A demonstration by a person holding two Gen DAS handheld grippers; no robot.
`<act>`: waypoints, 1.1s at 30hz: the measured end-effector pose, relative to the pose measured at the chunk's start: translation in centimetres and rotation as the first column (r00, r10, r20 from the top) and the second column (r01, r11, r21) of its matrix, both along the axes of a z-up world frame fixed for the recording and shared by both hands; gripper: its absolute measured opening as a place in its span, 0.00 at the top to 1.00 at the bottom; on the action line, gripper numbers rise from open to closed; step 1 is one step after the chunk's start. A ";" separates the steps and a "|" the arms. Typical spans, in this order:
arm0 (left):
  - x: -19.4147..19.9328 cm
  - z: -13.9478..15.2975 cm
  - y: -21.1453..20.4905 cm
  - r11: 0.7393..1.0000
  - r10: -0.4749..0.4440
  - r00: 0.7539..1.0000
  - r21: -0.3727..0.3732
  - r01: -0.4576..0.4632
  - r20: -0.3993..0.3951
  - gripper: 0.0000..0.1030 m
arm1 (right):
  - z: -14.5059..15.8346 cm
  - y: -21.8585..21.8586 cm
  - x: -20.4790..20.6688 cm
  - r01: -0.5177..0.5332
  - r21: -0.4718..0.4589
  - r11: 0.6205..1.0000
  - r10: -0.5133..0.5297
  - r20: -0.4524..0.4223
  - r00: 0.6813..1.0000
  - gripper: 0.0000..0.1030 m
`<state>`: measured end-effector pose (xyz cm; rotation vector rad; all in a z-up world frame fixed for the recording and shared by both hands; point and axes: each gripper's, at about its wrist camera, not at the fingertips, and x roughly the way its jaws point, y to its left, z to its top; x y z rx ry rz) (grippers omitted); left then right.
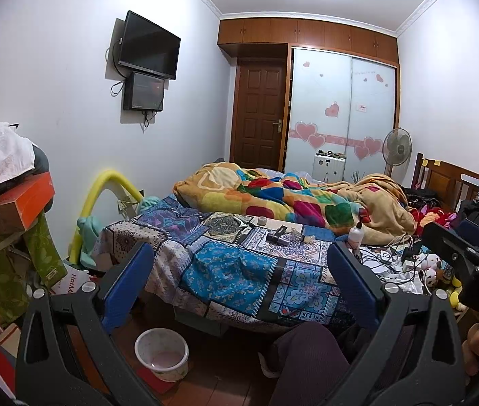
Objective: Collect trash
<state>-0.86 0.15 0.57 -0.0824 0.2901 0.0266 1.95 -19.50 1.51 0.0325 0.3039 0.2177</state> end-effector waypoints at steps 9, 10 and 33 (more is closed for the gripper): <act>0.0 0.5 -0.3 1.000 0.000 1.000 -0.005 0.000 0.003 0.00 | 0.4 0.2 -0.2 -0.004 0.000 1.000 0.004 0.013 1.000 0.00; 0.0 0.6 -0.3 1.000 0.000 1.000 -0.006 0.000 0.003 0.00 | 0.4 0.3 -0.2 -0.005 0.000 1.000 0.005 0.015 1.000 0.00; -0.1 0.5 -0.4 1.000 -0.002 1.000 -0.003 0.002 0.009 0.00 | 0.0 0.3 -0.4 -0.013 -0.001 1.000 0.013 0.016 1.000 0.00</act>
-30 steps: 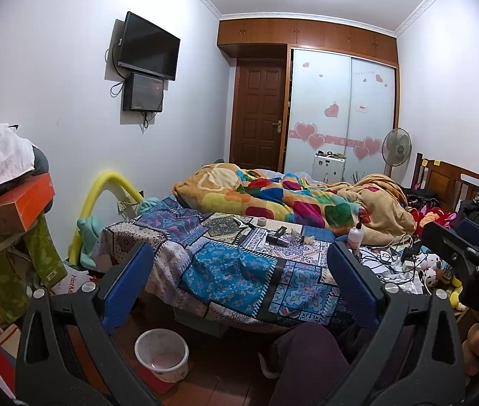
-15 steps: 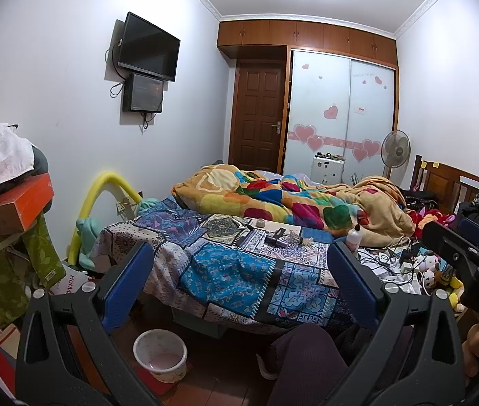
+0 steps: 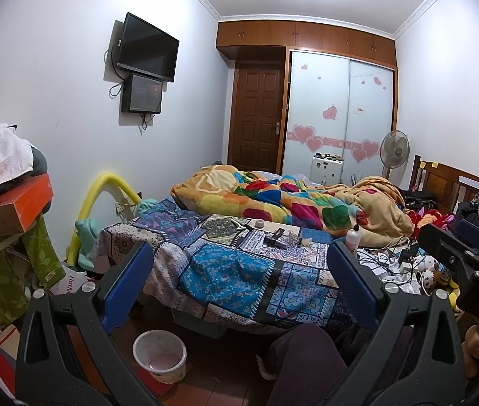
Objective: Collect trash
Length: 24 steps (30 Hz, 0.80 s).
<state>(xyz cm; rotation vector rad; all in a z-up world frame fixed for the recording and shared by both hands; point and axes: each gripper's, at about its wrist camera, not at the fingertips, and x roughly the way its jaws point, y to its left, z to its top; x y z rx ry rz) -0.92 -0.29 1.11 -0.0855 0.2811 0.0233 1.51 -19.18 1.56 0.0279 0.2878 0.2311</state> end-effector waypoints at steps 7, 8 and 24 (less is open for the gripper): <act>0.1 -0.5 -0.1 1.000 -0.006 1.000 -0.010 0.006 -0.006 0.00 | -0.5 -0.3 0.3 -0.001 0.003 1.000 0.001 -0.018 1.000 0.00; 0.1 -0.6 0.0 1.000 -0.007 1.000 -0.012 0.007 -0.009 0.00 | -0.6 -0.3 0.5 -0.001 0.004 1.000 0.001 -0.022 1.000 0.00; 6.4 -1.8 -0.4 1.000 -0.018 0.996 -0.005 0.017 -0.090 0.00 | -1.4 -1.4 5.7 0.034 -0.011 0.999 -0.034 -0.032 0.999 0.00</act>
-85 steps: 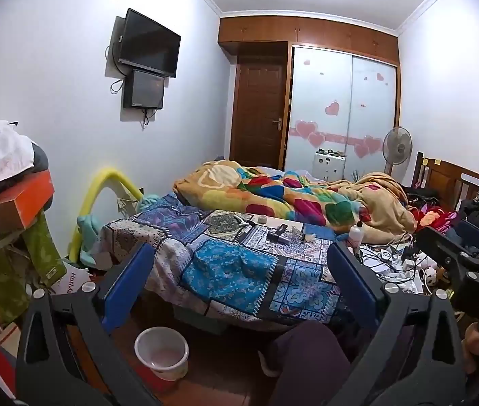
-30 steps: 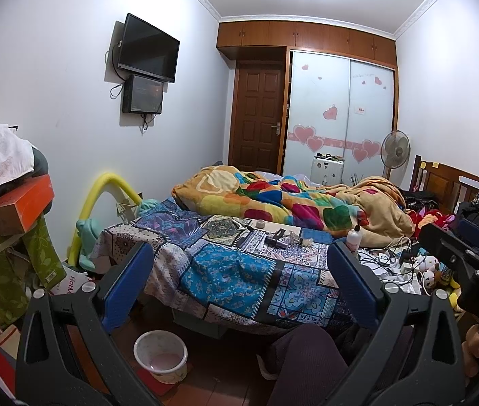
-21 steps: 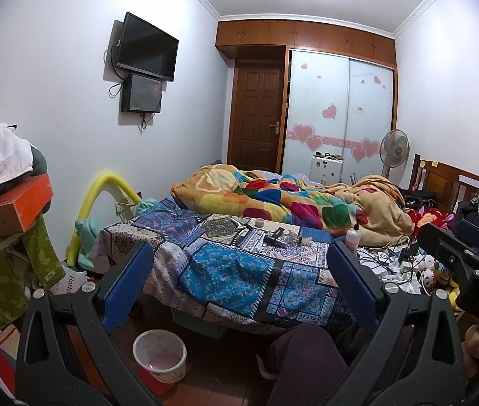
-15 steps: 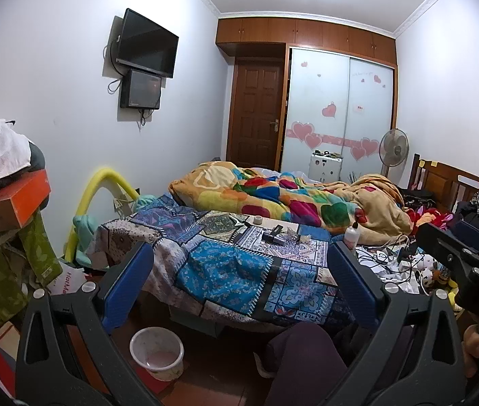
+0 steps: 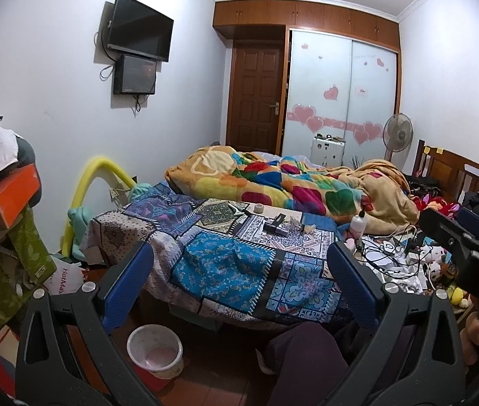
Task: Collect trash
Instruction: 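Move both tools toward the small items on the patterned cloth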
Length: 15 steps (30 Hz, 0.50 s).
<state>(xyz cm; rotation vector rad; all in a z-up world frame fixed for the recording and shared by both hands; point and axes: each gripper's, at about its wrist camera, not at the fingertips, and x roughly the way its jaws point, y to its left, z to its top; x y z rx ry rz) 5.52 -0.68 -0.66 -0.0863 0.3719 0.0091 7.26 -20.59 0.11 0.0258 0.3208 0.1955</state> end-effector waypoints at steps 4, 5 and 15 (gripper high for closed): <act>3.5 -0.1 -0.3 1.000 -0.022 0.999 -0.018 0.021 -0.027 0.00 | -0.8 -0.9 2.7 0.035 -0.015 0.999 -0.035 -0.020 0.999 0.00; 4.5 -0.2 -0.5 1.000 -0.024 0.999 -0.019 0.023 -0.033 0.00 | -1.0 -1.2 3.4 0.040 -0.019 0.999 -0.041 -0.028 0.999 0.00; 15.7 -2.3 -3.7 1.000 -0.026 0.992 -0.007 0.025 -0.120 0.00 | -3.3 -3.8 11.5 0.061 -0.081 0.995 -0.070 -0.112 0.991 0.00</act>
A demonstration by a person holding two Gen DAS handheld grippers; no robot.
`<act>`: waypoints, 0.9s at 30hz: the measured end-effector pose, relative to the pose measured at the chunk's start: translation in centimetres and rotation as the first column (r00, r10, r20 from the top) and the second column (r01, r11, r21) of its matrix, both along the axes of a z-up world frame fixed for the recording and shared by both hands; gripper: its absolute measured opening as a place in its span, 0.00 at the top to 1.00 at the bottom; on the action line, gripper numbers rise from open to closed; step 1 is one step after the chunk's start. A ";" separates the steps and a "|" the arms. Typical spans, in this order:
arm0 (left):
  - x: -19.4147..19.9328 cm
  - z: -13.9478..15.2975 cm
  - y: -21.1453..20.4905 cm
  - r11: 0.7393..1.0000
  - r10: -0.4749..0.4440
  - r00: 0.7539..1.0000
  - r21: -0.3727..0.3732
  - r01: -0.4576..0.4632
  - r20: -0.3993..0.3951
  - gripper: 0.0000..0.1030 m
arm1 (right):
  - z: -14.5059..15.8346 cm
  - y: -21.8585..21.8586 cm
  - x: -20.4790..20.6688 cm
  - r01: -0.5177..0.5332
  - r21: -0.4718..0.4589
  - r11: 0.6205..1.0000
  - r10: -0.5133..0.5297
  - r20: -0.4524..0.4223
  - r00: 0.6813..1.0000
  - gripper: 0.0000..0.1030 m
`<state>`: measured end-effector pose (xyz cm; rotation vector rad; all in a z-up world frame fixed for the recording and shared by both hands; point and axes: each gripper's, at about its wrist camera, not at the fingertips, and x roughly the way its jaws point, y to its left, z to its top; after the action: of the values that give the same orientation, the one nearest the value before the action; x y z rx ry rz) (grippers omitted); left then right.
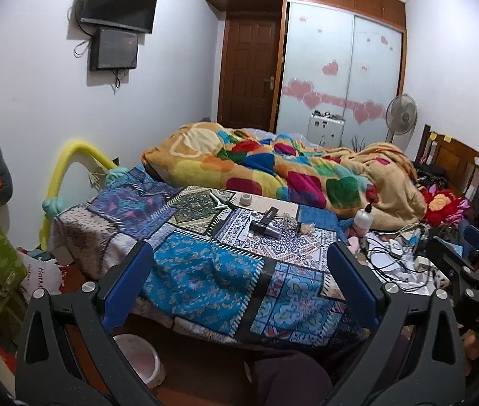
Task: Collect trash
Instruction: 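Move both tools toward the small items on the patterned cloth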
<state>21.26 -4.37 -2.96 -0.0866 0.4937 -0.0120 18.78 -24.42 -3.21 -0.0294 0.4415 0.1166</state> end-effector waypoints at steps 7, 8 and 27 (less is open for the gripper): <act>9.3 -3.8 -1.7 0.998 -0.026 0.994 -0.065 0.019 -0.103 0.00 | -3.0 -1.8 6.8 -0.025 -0.017 1.000 0.023 -0.093 0.995 0.00; 10.8 -4.6 -1.9 0.997 -0.035 0.992 -0.079 0.025 -0.125 0.00 | -3.4 -1.9 7.7 -0.028 -0.019 0.999 0.025 -0.106 0.994 0.00; 31.8 -17.1 -4.7 0.989 -0.074 0.939 -0.148 0.025 -0.335 0.00 | -13.8 -5.2 27.8 -0.095 0.096 0.991 0.127 -0.419 0.899 0.13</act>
<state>53.06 -9.07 -20.11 -0.2183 0.8413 -0.0835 46.60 -29.62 -17.02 0.0449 0.8731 0.2550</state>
